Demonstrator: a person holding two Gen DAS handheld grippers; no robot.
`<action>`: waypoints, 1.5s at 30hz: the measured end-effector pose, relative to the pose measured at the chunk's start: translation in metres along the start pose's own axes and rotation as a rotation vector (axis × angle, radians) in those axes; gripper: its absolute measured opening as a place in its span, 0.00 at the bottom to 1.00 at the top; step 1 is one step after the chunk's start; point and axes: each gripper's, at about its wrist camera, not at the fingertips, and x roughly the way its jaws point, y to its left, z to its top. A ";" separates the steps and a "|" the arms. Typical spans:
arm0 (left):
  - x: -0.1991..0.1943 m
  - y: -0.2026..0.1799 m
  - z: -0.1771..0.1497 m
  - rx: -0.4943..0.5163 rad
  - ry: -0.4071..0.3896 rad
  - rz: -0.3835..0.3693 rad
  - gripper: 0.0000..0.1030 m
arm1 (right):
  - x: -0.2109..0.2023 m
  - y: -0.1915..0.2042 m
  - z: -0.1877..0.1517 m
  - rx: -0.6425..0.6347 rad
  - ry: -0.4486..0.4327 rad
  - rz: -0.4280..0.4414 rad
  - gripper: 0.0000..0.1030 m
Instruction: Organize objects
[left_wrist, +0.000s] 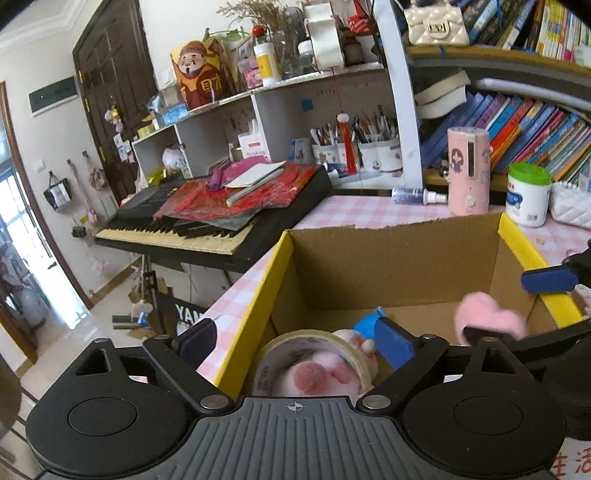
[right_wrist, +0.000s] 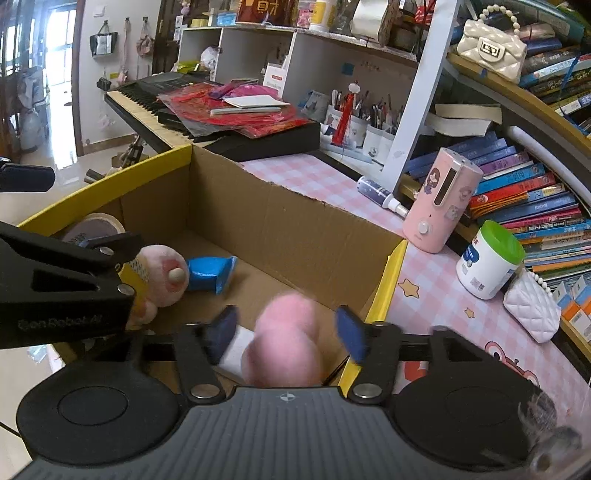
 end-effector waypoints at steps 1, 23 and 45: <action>-0.003 0.001 0.000 -0.005 -0.005 -0.007 0.93 | -0.003 0.002 0.000 -0.004 -0.011 -0.001 0.70; -0.081 0.037 -0.025 -0.092 -0.109 -0.029 0.96 | -0.092 0.030 -0.025 0.128 -0.110 -0.223 0.90; -0.148 0.062 -0.107 -0.040 0.000 -0.062 0.97 | -0.172 0.084 -0.108 0.344 -0.004 -0.400 1.00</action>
